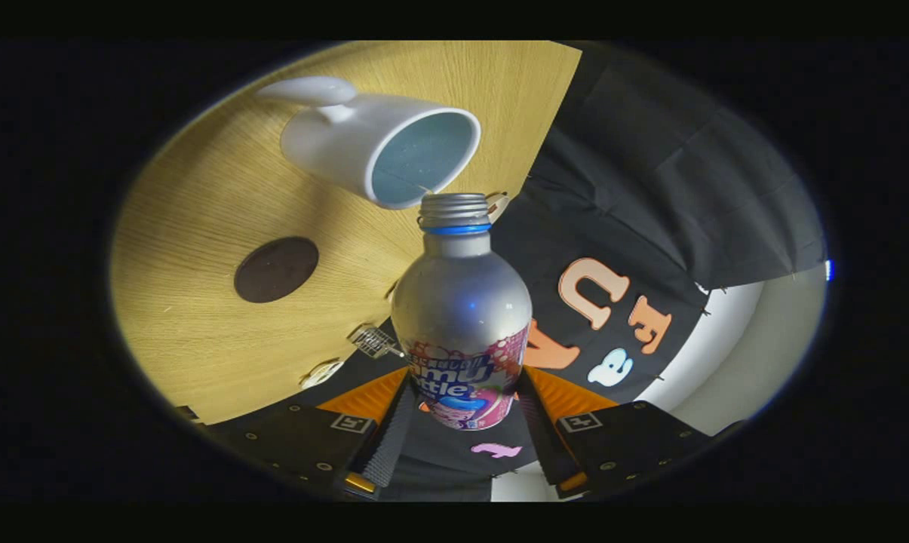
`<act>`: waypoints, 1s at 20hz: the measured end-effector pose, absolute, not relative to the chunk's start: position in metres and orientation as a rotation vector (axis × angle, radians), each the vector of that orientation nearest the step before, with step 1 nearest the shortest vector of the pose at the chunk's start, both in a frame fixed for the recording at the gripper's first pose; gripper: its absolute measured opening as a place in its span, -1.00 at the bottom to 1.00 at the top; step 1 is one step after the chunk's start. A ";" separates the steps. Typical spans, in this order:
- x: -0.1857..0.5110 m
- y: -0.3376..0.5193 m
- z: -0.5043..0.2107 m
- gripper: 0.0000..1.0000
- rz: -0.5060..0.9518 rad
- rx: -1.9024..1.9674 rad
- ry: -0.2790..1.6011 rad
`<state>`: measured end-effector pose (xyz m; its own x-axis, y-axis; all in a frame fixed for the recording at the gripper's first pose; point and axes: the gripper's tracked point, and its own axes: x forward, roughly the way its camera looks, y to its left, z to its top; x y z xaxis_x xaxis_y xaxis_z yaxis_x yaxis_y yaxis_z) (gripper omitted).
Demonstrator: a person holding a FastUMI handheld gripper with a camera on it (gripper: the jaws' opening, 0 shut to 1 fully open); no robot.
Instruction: Take the bottle from table, then pour the juice into the cup, finally place the bottle on the coaster
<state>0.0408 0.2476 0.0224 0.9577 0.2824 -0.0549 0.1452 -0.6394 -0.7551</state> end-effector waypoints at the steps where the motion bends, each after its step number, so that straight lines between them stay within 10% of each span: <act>1: 0.041 0.248 0.023 0.48 0.213 -2.271 -0.300; 20: 0.056 0.189 -0.017 0.49 0.348 -1.558 0.056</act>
<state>0.0563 0.1889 -0.0167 0.9501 0.1825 -0.2529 -0.2525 -0.0256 -0.9673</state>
